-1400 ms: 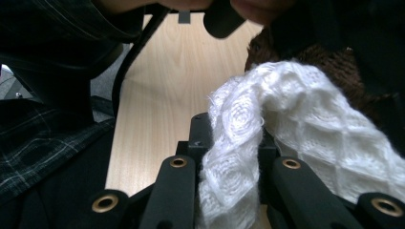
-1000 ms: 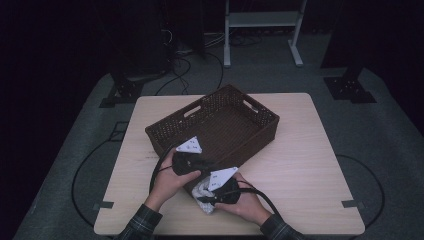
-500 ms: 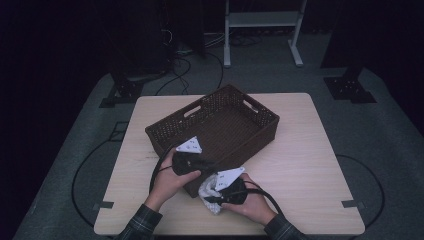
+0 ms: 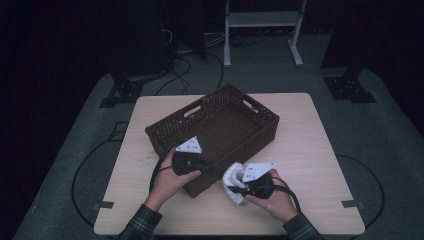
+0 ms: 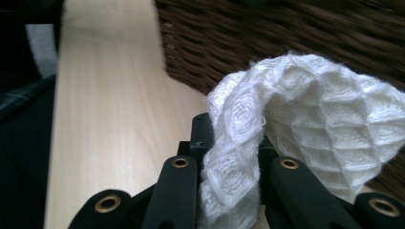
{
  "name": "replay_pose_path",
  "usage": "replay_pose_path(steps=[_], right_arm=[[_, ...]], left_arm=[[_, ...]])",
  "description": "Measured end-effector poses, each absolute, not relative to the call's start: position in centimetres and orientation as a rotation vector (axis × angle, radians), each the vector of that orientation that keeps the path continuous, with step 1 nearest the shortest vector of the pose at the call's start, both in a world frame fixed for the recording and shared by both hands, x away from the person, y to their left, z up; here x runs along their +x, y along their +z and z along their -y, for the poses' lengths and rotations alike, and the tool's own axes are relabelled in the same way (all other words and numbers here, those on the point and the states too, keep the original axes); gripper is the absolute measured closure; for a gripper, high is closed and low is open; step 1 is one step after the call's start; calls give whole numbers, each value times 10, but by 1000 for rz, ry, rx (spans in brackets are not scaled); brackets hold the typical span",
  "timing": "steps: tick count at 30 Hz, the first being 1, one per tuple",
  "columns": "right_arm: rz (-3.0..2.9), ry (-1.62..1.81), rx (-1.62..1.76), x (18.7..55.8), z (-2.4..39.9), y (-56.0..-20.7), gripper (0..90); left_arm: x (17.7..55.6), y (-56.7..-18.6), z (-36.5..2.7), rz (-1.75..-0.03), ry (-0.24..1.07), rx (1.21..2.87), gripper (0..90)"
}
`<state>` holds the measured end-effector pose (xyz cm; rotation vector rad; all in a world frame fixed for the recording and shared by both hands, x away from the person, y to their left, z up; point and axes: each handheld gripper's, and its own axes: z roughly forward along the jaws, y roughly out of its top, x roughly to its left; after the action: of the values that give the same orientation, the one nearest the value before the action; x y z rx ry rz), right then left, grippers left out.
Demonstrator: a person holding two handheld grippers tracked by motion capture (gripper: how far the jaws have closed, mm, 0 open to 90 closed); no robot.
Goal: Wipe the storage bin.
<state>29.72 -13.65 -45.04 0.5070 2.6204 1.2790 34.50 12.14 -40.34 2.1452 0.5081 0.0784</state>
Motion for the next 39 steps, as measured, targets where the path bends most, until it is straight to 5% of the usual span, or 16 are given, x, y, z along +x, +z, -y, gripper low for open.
replay_pose_path(steps=[14,39], right_arm=[[-2449,1171,774,317,212,-453,778],[-2365,1137,892,319,246,-452,778]], left_arm=[[342,-398,-129,-476,79,2162,699],[316,-371,-196,-505,166,2158,633]])
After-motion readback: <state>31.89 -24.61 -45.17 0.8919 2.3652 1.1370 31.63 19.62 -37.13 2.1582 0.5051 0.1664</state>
